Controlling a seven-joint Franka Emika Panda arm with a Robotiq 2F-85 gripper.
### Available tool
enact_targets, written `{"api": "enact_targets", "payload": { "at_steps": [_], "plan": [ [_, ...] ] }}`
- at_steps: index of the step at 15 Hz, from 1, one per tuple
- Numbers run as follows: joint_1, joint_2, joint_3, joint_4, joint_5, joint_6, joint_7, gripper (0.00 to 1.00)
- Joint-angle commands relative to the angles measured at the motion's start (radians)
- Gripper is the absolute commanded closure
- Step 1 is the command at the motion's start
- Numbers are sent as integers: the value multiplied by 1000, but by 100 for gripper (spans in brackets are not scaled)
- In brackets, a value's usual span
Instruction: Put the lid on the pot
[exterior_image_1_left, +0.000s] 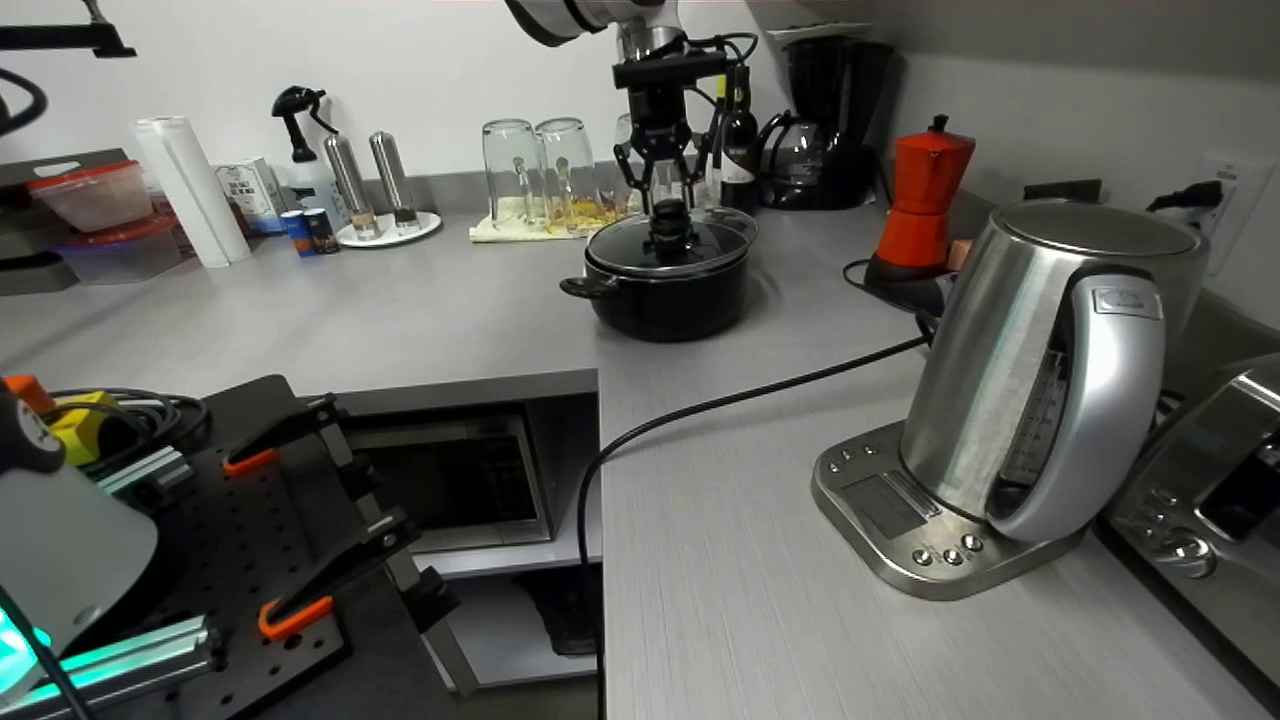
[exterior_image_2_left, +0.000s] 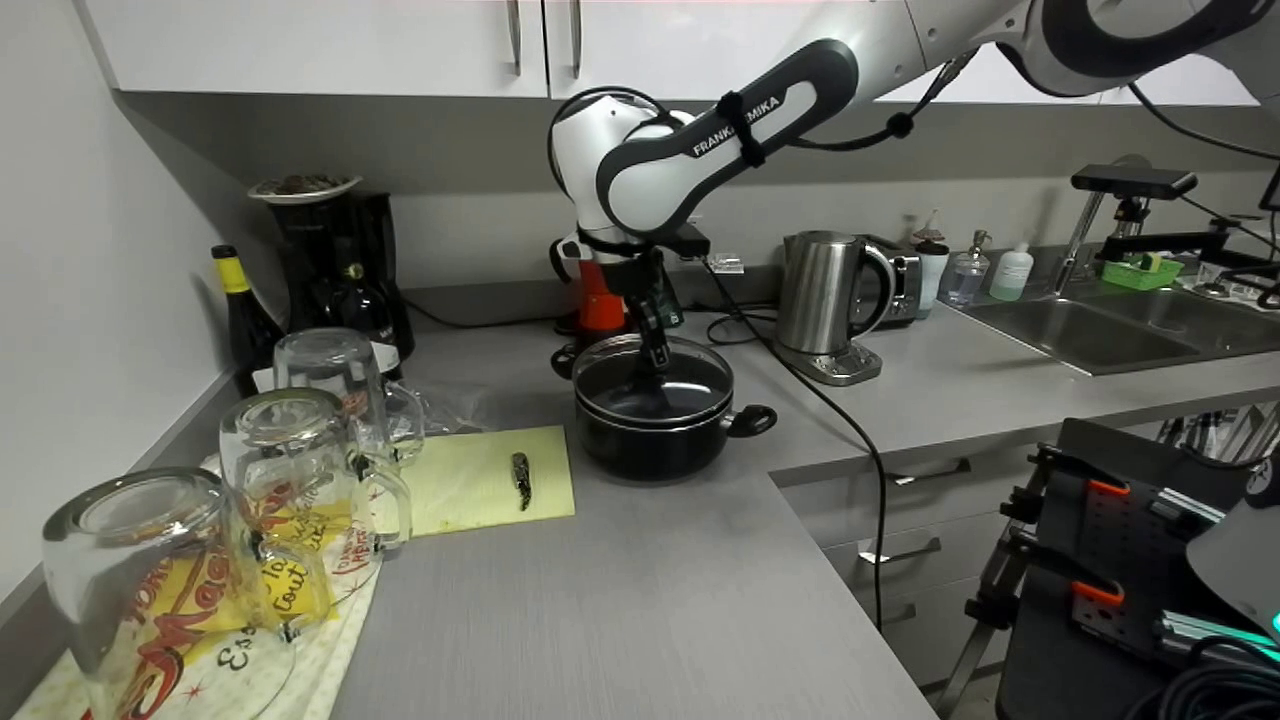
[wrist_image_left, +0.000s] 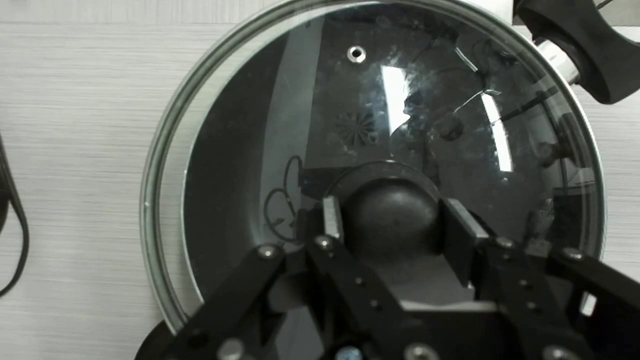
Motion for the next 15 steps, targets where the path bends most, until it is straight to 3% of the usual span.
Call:
{"api": "enact_targets", "payload": {
  "at_steps": [1,15],
  "plan": [
    [4,29,-7,76,22,-43,-35,75],
    [5,47,1,81,33,-41,-40,75]
  ]
}}
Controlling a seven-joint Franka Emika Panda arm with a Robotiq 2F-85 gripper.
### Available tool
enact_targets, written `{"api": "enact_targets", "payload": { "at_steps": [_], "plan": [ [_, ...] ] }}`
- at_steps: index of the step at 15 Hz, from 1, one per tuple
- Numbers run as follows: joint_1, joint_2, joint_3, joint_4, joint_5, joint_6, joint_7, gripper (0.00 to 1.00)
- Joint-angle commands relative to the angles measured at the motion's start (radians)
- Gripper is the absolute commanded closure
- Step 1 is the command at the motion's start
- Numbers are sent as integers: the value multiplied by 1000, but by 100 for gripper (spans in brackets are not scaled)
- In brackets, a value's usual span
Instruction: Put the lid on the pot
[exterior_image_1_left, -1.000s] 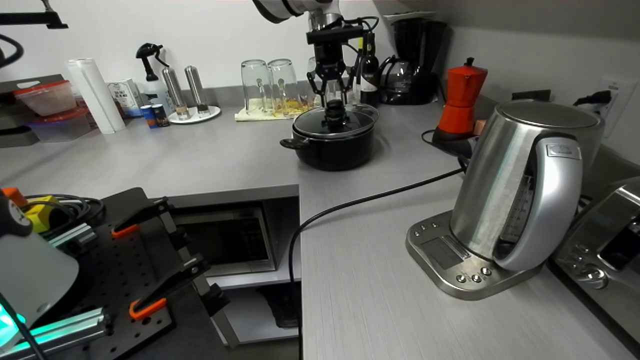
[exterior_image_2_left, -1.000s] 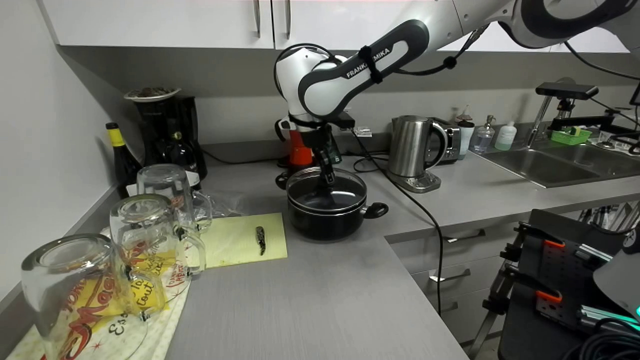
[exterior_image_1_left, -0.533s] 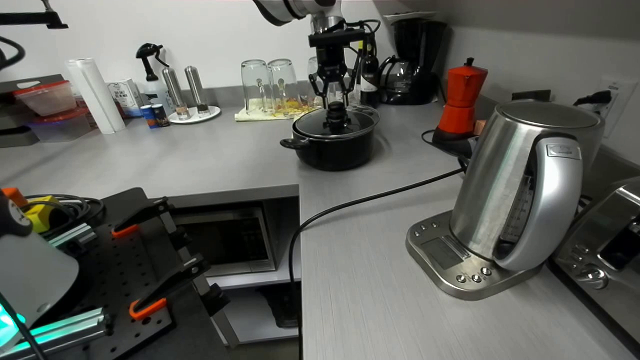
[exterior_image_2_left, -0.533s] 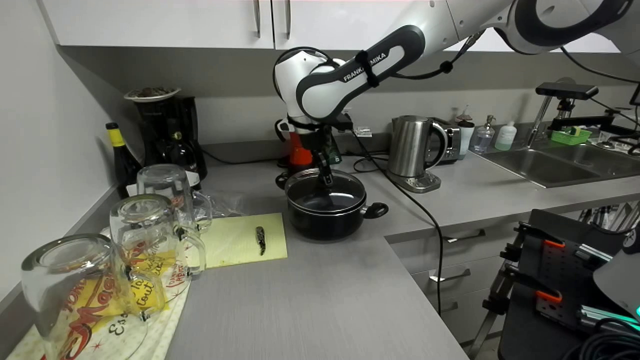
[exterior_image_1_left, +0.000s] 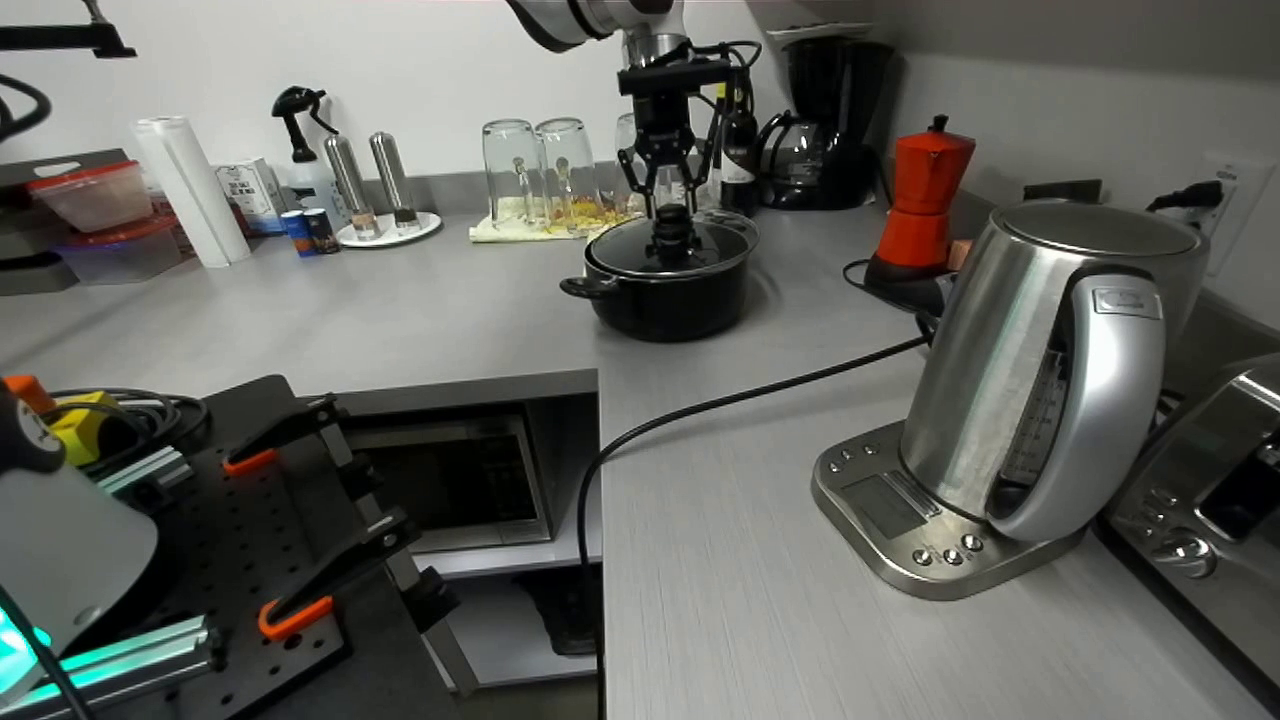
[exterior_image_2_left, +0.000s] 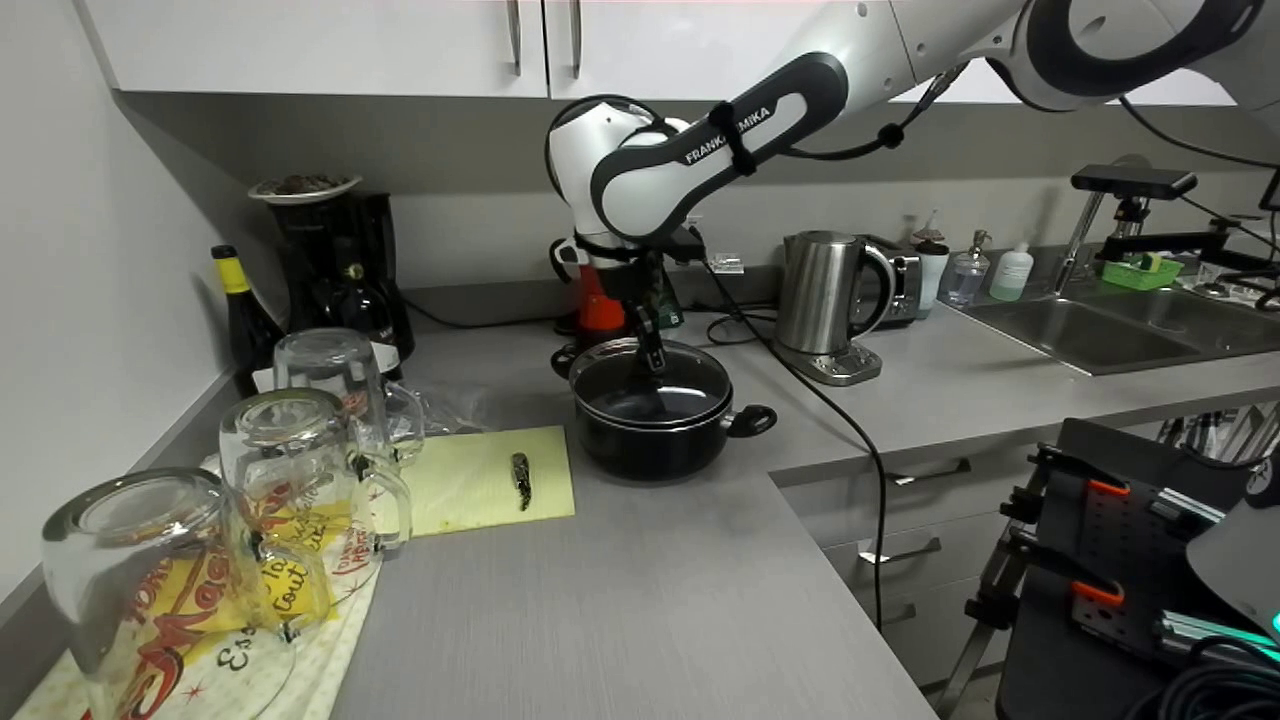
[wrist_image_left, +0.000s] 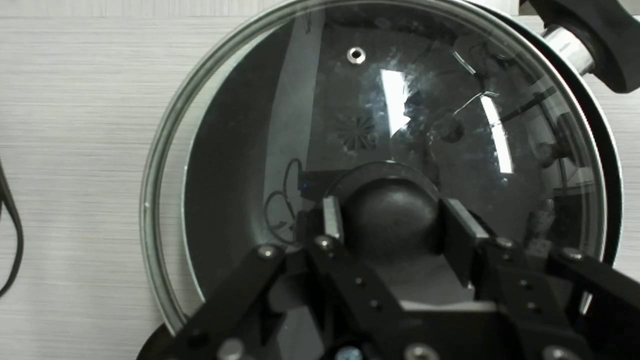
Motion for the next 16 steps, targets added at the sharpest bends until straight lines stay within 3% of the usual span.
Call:
{"api": "enact_targets", "payload": {
  "at_steps": [1,14,15,16],
  "plan": [
    [4,4,3,21,27,-21,-38,75],
    [11,-18,16,-41,28,14,-63,75],
    [11,-19,16,-42,30,12,-62,25],
    [12,-20,15,-44,29,14,-59,24]
  ]
}}
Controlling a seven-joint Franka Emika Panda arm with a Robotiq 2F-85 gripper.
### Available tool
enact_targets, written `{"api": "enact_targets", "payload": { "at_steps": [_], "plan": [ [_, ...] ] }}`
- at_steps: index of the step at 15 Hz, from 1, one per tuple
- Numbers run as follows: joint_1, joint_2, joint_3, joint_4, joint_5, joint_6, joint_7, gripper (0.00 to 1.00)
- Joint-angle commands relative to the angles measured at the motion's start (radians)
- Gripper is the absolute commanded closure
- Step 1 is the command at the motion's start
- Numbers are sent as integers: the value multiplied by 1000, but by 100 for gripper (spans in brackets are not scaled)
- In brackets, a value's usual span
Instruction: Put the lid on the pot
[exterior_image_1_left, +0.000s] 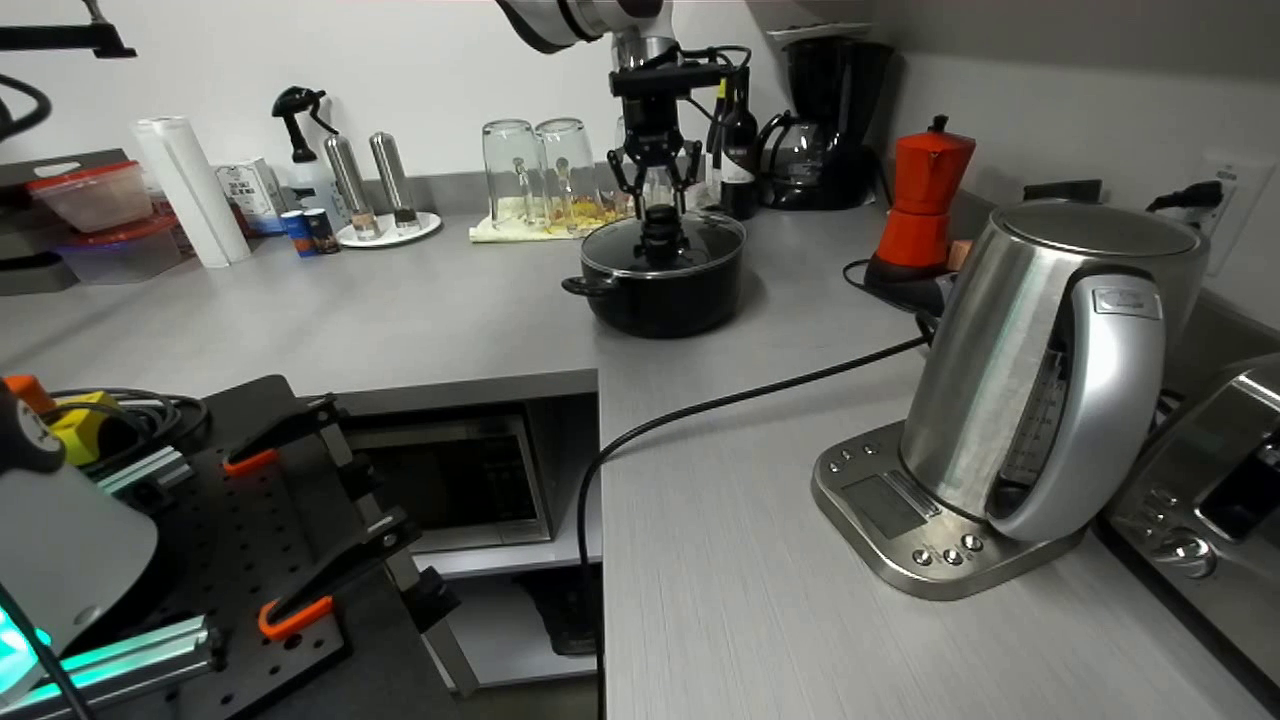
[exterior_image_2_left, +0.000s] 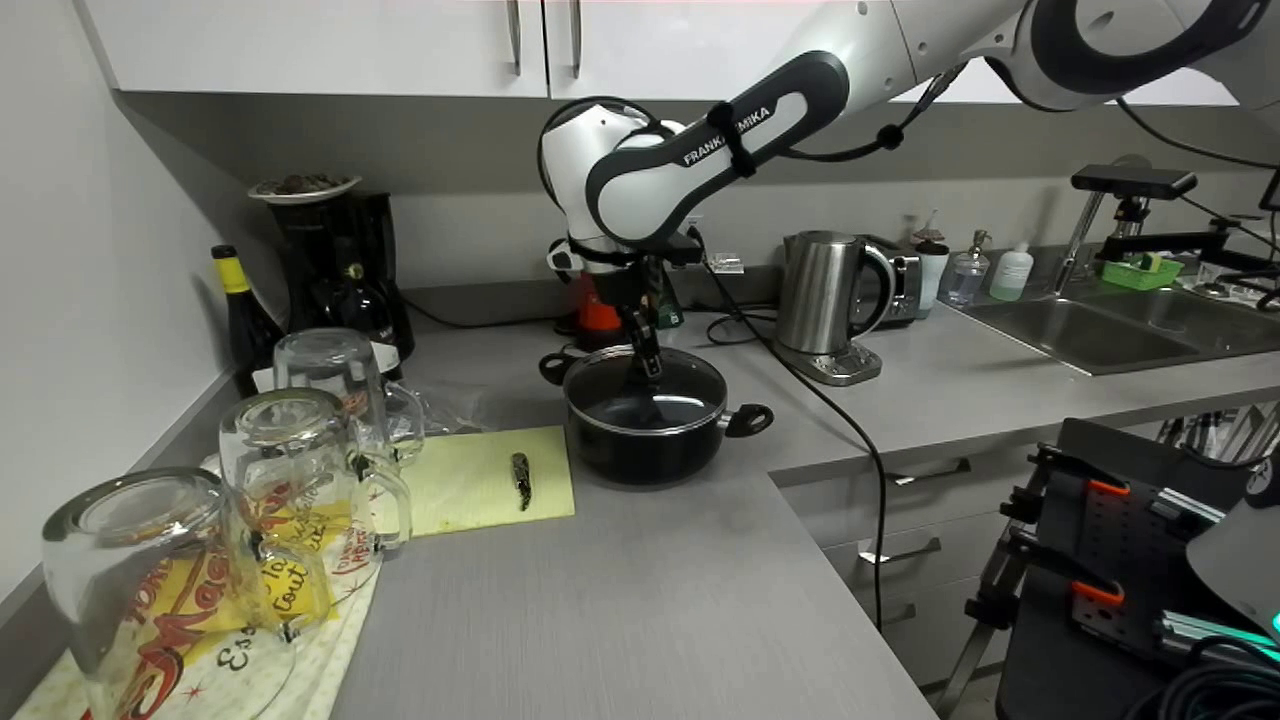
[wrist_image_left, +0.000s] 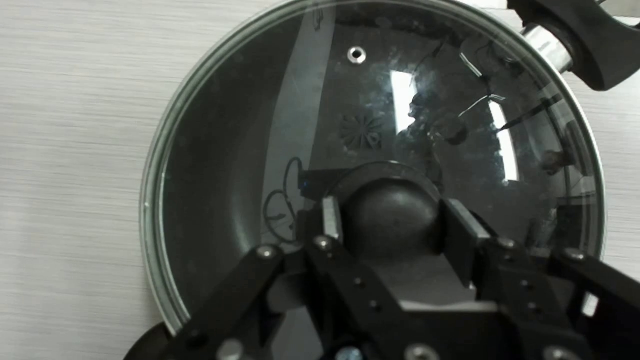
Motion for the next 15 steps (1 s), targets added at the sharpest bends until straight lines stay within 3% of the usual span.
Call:
{"api": "enact_targets", "payload": {
  "at_steps": [1,3,4,15],
  "plan": [
    [-1,-20,4,-36,28,12,-25,17],
    [0,-29,6,-50,29,17,-23,3],
    [1,-36,7,-59,29,22,-22,0],
    [4,-199,1,-204,4,90,-1,0]
  ]
}}
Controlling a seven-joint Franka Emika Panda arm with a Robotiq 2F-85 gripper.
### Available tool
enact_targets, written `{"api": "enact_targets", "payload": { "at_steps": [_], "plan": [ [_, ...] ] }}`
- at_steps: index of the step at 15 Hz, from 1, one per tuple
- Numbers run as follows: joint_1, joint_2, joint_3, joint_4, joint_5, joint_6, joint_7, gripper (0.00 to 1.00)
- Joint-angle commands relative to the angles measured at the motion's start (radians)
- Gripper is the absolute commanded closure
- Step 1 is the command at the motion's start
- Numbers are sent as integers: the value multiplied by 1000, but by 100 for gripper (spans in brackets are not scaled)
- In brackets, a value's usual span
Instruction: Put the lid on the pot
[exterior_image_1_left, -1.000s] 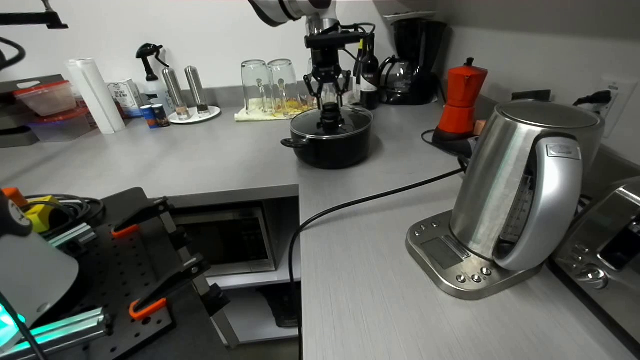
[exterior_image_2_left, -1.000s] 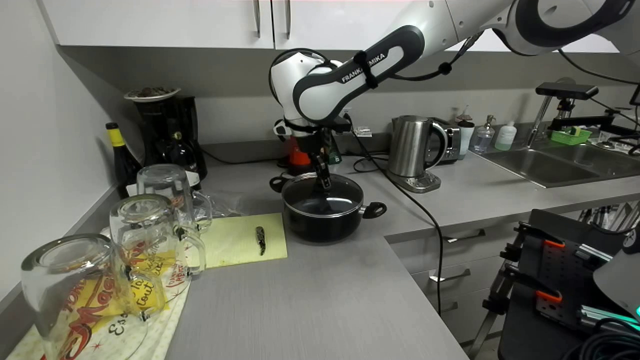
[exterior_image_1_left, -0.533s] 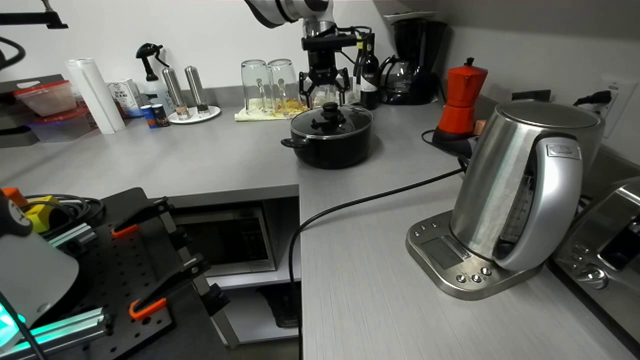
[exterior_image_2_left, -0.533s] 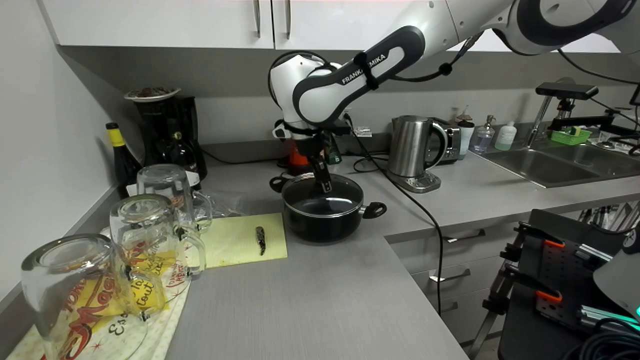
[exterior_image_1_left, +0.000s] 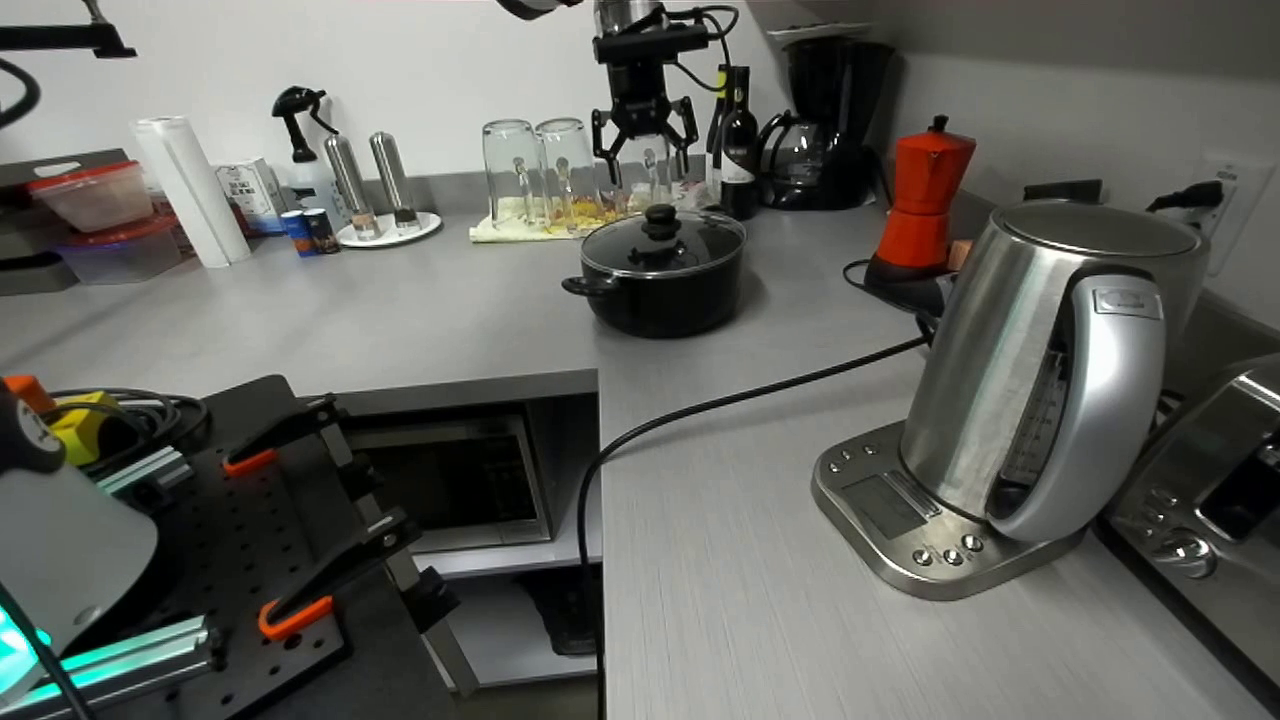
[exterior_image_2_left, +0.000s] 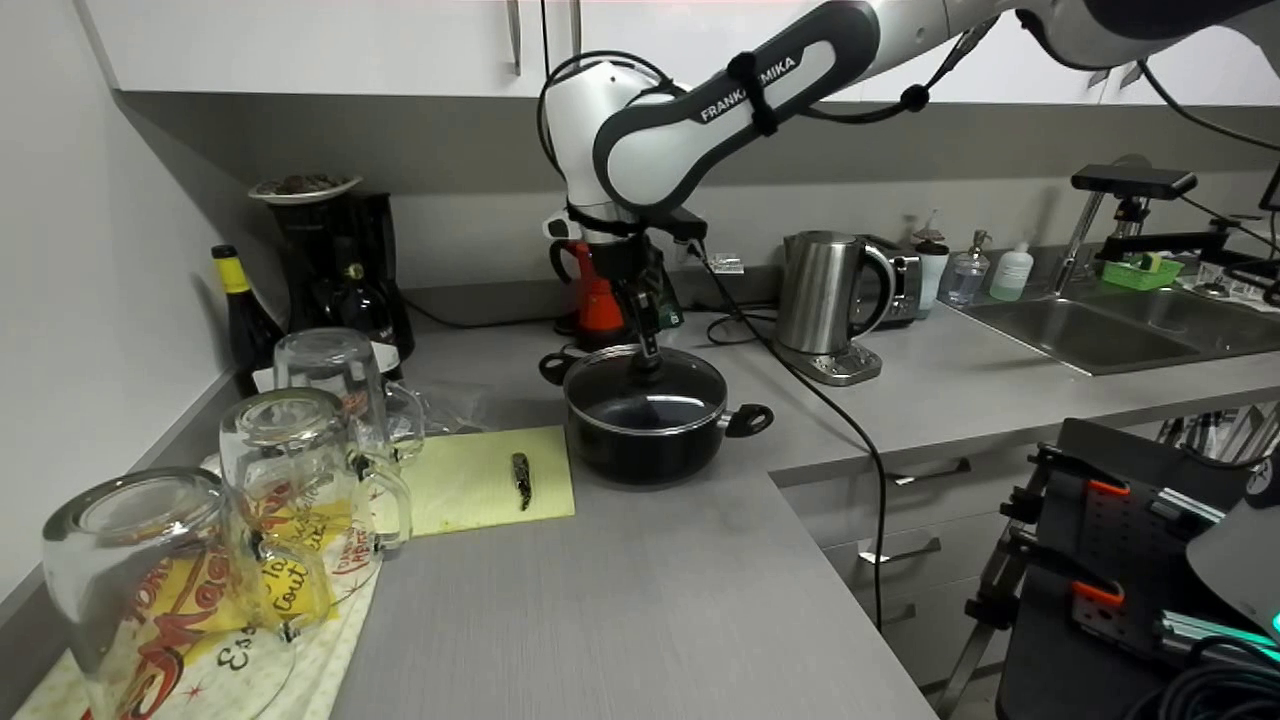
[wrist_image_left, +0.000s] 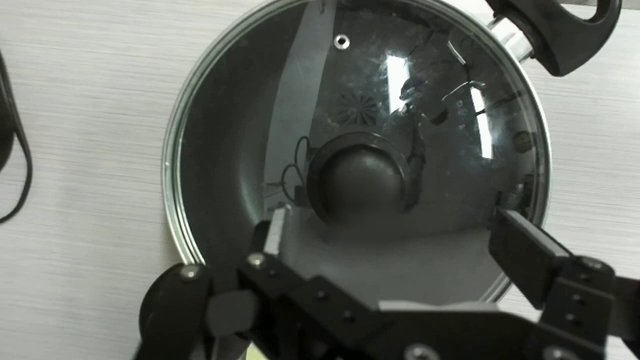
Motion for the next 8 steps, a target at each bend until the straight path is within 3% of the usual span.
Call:
{"api": "enact_targets", "payload": {
  "at_steps": [1,5,6,8],
  "plan": [
    [-2,-101,-8,-122,-8,44,-2,0],
    [0,-191,-6,-254,-20,92,14,0],
    [4,-112,-6,-136,-4,44,0,0],
    [3,-144,-5,-186,-6,59,2,0]
  ]
}}
